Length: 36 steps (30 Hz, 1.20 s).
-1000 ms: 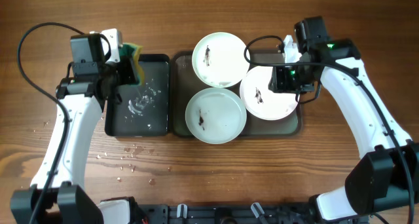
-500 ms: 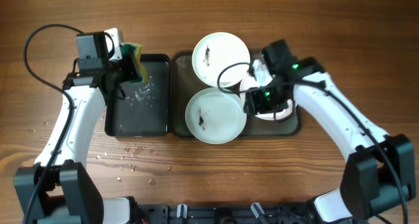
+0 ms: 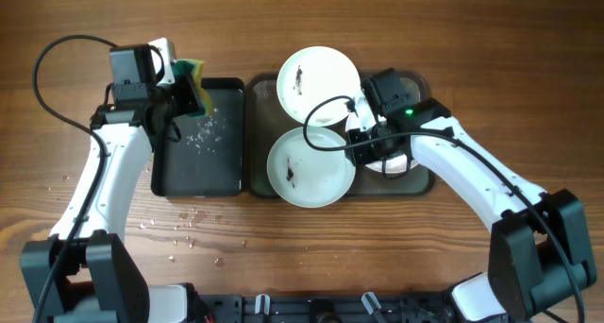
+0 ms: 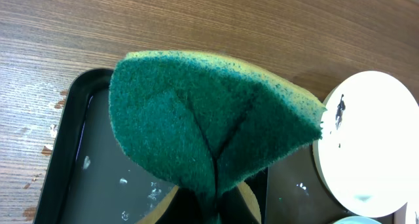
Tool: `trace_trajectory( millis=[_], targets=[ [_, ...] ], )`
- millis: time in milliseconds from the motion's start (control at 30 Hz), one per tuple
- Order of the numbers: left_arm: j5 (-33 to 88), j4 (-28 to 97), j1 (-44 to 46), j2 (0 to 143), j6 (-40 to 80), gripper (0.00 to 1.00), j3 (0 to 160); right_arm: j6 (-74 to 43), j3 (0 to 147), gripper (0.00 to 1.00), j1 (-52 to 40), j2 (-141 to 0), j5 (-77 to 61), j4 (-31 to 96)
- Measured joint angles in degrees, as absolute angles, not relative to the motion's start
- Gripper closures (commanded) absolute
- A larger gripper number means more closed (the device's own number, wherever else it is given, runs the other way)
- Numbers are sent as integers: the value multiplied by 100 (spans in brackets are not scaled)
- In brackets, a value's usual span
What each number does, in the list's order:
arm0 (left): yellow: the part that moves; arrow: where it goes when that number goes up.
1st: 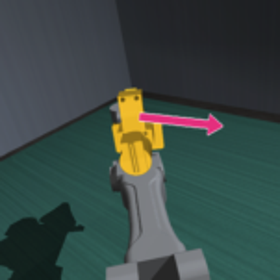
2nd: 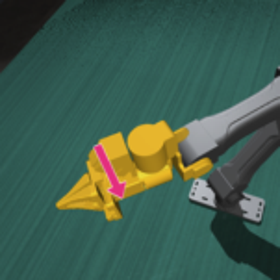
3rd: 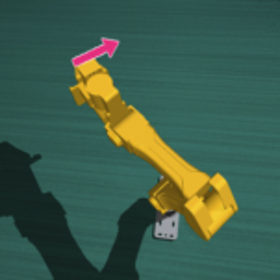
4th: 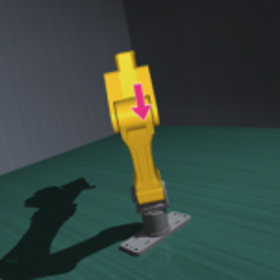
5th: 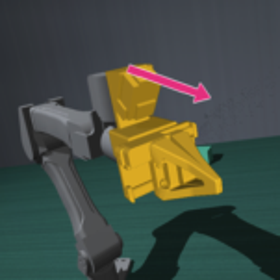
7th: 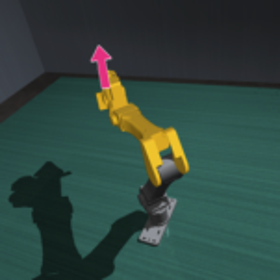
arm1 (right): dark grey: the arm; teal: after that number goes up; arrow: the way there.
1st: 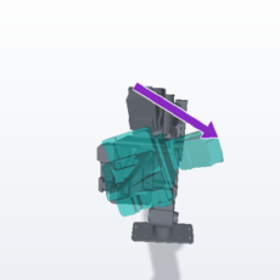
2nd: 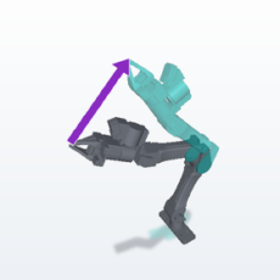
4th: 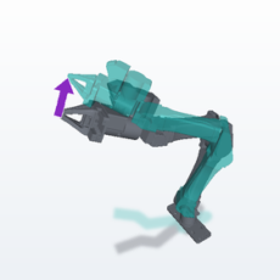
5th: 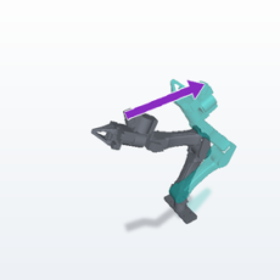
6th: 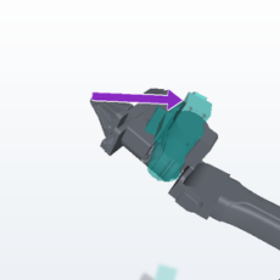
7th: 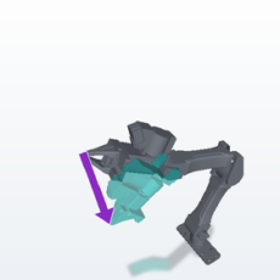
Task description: Clean dirty plates on tray and stack at the side
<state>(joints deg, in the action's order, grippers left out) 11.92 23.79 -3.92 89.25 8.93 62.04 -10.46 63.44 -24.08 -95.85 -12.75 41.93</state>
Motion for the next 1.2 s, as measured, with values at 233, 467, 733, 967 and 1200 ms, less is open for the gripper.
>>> trace_trajectory(
  millis=[233, 467, 733, 967, 1200],
  targets=[
    [1192, 2440, -392, 8925, 893, 96, 6204, -1046, 6344, 66, -2408, -9585, -1022, 3997],
    [1194, 2464, -392, 8925, 893, 96, 6204, -1048, 6344, 72, -2408, -9854, -998, 3887],
    [1194, 2571, -392, 8925, 893, 96, 6204, -1066, 6335, 90, -2408, -10313, -1142, 3817],
    [1194, 2571, -392, 8925, 893, 96, 6204, -1066, 6333, 96, -2408, -10324, -1201, 3780],
    [1192, 2615, -392, 8925, 893, 96, 6204, -1066, 6335, 95, -2408, -10324, -1216, 3732]
  ],
)
